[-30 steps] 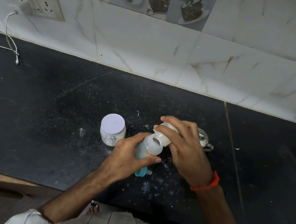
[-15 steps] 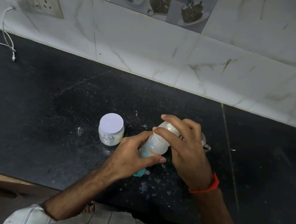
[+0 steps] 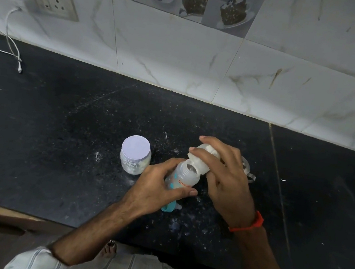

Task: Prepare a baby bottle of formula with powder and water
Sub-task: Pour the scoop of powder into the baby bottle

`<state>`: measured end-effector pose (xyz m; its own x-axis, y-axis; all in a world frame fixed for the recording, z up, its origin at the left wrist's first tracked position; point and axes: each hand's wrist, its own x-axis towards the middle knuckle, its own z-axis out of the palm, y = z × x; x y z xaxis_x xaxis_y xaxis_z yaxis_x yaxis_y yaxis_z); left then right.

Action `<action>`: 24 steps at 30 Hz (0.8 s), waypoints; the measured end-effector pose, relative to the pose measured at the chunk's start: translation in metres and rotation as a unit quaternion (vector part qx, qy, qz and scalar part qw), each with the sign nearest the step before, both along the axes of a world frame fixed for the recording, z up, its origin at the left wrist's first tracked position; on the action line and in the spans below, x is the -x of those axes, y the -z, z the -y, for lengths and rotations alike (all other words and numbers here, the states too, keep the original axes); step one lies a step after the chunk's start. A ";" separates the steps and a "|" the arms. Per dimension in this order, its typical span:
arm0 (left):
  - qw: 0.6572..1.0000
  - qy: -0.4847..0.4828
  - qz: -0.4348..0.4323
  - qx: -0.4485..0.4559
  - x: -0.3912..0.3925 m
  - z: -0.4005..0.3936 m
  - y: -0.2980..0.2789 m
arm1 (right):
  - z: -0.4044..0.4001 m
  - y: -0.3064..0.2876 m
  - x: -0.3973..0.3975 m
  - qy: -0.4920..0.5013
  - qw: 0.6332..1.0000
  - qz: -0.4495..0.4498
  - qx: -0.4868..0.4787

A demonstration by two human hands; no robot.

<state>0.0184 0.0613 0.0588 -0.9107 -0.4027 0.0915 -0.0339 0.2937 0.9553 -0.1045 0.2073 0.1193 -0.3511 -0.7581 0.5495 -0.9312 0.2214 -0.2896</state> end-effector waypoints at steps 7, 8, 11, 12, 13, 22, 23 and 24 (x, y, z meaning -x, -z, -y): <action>1.000 -0.015 0.004 -0.001 -0.003 0.005 0.007 | -0.004 0.026 0.002 0.055 0.955 0.288 0.044; 1.000 -0.023 0.005 -0.001 -0.005 0.007 0.008 | -0.003 0.035 0.003 0.066 0.942 0.326 0.036; 0.998 -0.059 0.000 0.014 -0.012 0.012 0.014 | 0.003 0.074 0.007 0.125 0.918 0.376 -0.001; 0.997 -0.073 -0.001 0.020 -0.015 0.015 0.016 | 0.006 0.088 0.009 0.143 0.911 0.386 -0.013; 0.996 -0.089 0.000 0.021 -0.018 0.018 0.019 | 0.010 0.101 0.011 0.154 0.904 0.397 -0.027; 0.991 -0.131 0.029 0.008 -0.041 0.034 0.027 | 0.046 0.155 0.017 0.160 0.919 0.296 -0.205; 0.991 -0.131 0.032 0.006 -0.042 0.034 0.027 | 0.046 0.157 0.018 0.158 0.916 0.298 -0.217; 0.991 -0.131 0.034 0.005 -0.043 0.033 0.026 | 0.044 0.158 0.018 0.157 0.911 0.304 -0.229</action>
